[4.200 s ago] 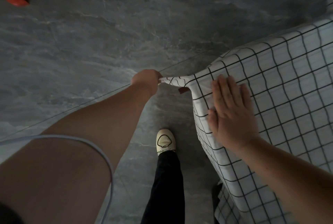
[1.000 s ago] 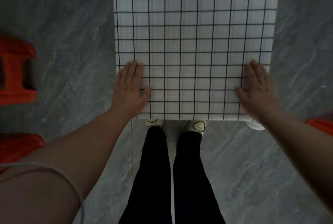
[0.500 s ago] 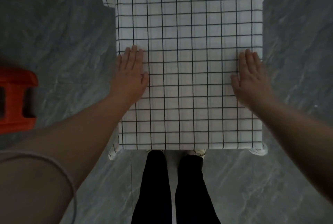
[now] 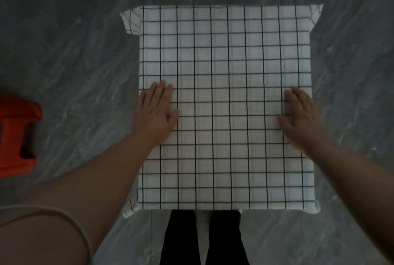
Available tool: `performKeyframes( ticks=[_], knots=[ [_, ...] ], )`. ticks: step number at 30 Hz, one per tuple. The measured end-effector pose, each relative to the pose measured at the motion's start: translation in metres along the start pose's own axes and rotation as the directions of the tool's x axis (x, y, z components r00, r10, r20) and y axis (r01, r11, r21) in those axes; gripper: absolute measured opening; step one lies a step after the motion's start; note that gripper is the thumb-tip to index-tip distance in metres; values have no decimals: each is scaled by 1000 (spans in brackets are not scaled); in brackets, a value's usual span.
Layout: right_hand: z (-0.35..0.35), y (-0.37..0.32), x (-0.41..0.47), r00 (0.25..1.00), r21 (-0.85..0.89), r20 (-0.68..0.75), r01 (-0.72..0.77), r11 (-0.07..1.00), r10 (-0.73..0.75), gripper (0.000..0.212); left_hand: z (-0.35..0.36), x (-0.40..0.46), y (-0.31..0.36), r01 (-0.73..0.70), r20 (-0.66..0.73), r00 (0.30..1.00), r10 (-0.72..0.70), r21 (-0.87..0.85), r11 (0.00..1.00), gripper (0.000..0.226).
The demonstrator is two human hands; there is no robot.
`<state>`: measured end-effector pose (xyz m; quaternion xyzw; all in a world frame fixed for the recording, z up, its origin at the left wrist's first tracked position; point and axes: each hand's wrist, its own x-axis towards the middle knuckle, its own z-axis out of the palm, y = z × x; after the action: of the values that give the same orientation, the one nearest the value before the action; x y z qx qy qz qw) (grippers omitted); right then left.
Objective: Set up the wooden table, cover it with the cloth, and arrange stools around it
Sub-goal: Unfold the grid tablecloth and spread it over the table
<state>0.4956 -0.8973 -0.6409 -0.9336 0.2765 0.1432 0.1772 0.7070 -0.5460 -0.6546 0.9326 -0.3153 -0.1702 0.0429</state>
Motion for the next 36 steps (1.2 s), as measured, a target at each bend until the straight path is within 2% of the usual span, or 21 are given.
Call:
performKeyframes(
  ticks=[2,4,6,8,10,13,18,21,26,29,32,36],
  knots=[
    [-8,-6,5,997,53,-81,-16,998,20,67,-9,2,-1,12,-44,999,-15,-68,998,63],
    [-18,-14,16,992,26,-122,-25,999,28,54,-21,12,-1,14,-109,994,-26,-105,994,52],
    [-27,-23,32,987,-30,-153,-51,998,45,47,-33,30,2,11,-179,984,-24,-75,997,45],
    [-33,-32,47,977,-67,-209,-51,996,36,50,-41,51,6,-8,-216,976,0,-34,999,45],
    [-35,-41,63,979,-86,-206,-10,996,-8,57,-47,73,9,-47,-197,979,45,-6,999,51],
    [-36,-52,91,990,-134,-118,63,989,-79,63,-51,105,12,-70,-115,991,75,45,997,62],
    [-34,-49,126,999,-155,-43,2,988,-9,66,-42,131,-2,-6,-20,1000,8,83,997,64],
    [-35,-37,128,1000,-161,-25,10,987,-14,67,-38,132,-13,-6,31,1000,2,118,993,64],
    [-44,-42,138,997,6,-69,-39,999,39,69,-44,135,-13,-2,12,1000,1,58,998,64],
    [-51,-54,146,986,29,-154,-52,998,56,59,-55,140,-9,24,-84,996,-25,-12,1000,59],
    [-58,-79,149,967,-1,-256,7,1000,-7,57,-64,153,7,-14,-208,978,22,39,999,54],
    [-60,-122,160,961,-84,-173,202,976,-214,64,-68,176,28,-89,-131,987,96,52,995,60]
  ],
)
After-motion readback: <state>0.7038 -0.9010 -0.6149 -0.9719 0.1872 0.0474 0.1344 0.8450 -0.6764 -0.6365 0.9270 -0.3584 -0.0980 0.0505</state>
